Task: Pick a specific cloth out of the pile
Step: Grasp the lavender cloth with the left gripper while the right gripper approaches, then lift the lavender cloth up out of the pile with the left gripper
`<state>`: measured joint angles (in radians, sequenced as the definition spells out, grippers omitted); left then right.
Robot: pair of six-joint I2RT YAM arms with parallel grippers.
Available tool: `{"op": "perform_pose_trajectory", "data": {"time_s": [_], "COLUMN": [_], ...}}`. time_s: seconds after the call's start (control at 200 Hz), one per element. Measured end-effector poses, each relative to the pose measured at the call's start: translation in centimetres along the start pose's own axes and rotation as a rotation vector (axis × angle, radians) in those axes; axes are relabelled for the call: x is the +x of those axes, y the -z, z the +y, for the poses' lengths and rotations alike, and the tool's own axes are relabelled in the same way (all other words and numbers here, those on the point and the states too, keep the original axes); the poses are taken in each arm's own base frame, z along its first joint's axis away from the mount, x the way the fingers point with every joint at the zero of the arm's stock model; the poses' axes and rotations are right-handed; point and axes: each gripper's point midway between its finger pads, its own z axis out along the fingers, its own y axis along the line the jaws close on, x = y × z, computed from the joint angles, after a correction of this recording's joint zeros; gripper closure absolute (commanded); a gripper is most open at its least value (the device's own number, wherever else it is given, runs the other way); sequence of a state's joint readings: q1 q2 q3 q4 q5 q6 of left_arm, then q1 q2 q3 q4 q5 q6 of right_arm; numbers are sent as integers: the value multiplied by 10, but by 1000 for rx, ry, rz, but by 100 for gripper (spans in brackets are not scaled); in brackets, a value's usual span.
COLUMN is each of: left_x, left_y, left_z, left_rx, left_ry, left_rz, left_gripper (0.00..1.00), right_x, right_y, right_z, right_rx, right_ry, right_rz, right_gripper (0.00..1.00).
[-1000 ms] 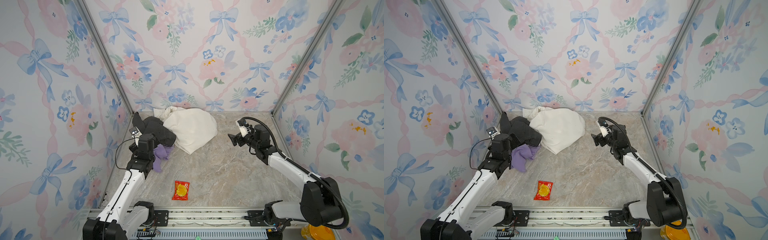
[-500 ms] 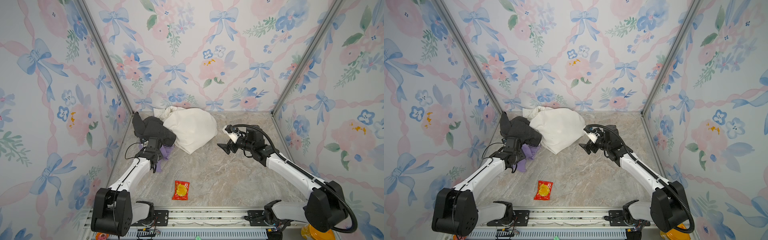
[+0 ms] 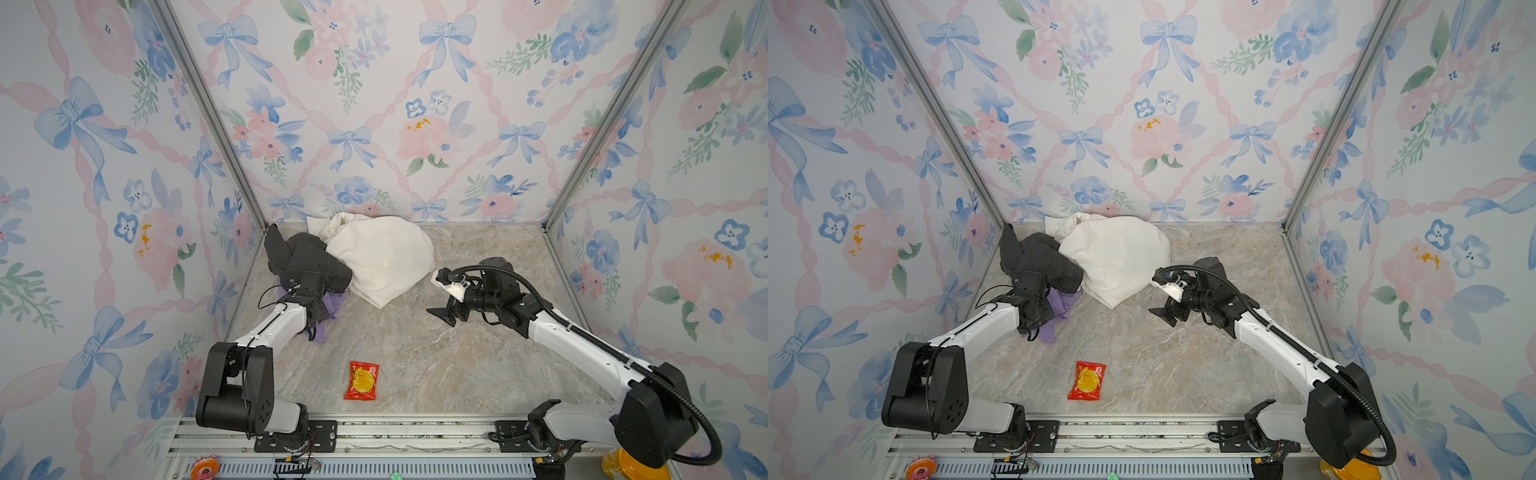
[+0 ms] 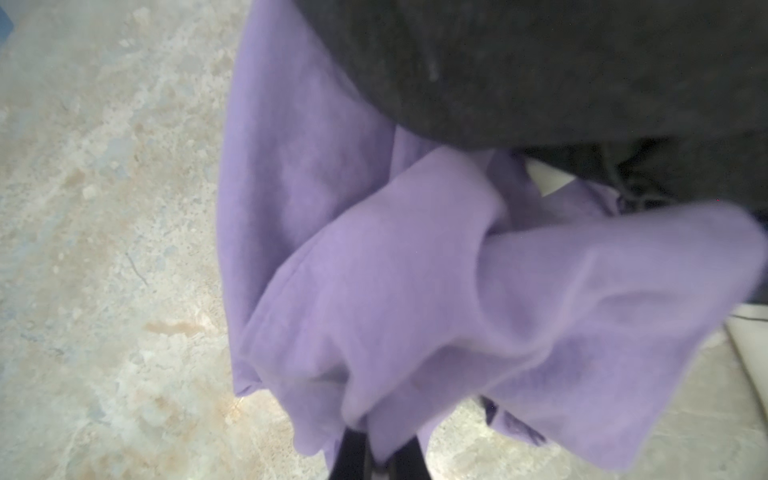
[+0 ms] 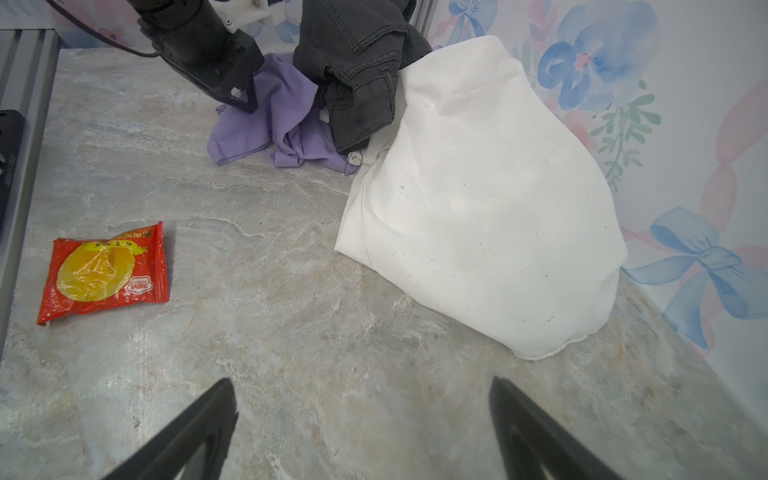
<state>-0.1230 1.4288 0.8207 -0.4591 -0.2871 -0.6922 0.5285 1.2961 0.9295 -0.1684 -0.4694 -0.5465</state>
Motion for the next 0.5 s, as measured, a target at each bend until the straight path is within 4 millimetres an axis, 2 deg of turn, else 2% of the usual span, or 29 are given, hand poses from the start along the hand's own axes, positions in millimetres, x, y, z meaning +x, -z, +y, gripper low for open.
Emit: {"op": "perform_pose_trajectory", "data": {"time_s": [0.175, 0.5], "left_x": [-33, -90], "left_y": [23, 94], "left_z": [-21, -41], "left_rx": [86, 233], "left_ry": [31, 76], "left_rz": [-72, -259], "left_gripper": [100, 100], "right_x": [-12, -27], "right_y": [-4, -3], "right_z": [15, 32], "right_rx": [-71, -165], "right_ry": [52, 132], "right_rz": [-5, 3], "right_gripper": [3, 3]}}
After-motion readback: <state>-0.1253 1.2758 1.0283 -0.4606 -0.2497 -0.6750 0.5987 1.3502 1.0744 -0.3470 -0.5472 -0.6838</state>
